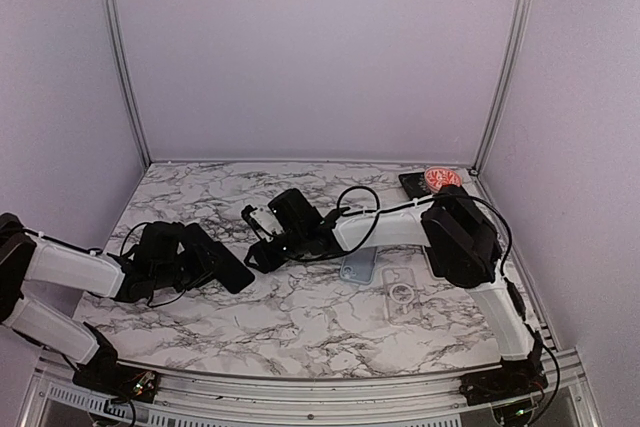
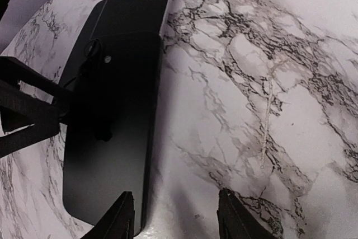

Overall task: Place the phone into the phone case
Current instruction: Pick up the phone from the center of the board.

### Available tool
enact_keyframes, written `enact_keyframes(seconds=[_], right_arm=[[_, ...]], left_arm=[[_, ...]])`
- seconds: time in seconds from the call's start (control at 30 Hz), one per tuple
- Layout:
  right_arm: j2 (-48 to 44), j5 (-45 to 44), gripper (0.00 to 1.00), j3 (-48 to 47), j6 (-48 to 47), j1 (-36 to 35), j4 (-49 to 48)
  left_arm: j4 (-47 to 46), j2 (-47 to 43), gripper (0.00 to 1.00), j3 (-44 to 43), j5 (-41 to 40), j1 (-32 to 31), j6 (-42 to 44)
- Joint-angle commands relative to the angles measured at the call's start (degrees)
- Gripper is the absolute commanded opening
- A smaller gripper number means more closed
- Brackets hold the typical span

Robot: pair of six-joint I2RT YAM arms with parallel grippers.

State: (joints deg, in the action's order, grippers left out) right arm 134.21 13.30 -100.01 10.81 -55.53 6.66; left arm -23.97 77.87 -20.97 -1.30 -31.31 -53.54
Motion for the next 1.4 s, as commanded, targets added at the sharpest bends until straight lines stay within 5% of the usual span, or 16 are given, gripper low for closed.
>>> enact_keyframes(seconds=[0.0, 0.33, 0.6, 0.8, 1.23, 1.37], right_arm=[[3.76, 5.2, 0.49, -4.17, 4.93, 1.89, -3.27], [9.63, 15.03, 0.4, -8.13, 6.35, 0.27, -4.2], [10.37, 19.95, 0.28, -8.36, 8.03, -0.36, -6.14], [10.28, 21.76, 0.27, -9.03, 7.79, -0.33, -8.85], [3.76, 15.01, 0.29, -2.81, 7.28, 1.45, -7.51], [-0.66, 10.23, 0.33, -0.16, 5.1, 2.27, -5.16]], left_arm=[[-1.68, -0.78, 0.54, 1.98, 0.74, -0.49, -1.59], [-5.5, 3.98, 0.62, 2.4, 0.99, -2.88, -1.49], [-12.76, 4.96, 0.59, 3.6, 4.18, -3.39, -1.43], [-13.3, 0.24, 0.51, 3.28, 2.75, -7.16, 1.91], [-13.07, -1.62, 0.0, 4.4, 2.19, -8.42, 3.15], [-10.64, -1.39, 0.0, 2.09, 3.32, -9.13, 6.62]])
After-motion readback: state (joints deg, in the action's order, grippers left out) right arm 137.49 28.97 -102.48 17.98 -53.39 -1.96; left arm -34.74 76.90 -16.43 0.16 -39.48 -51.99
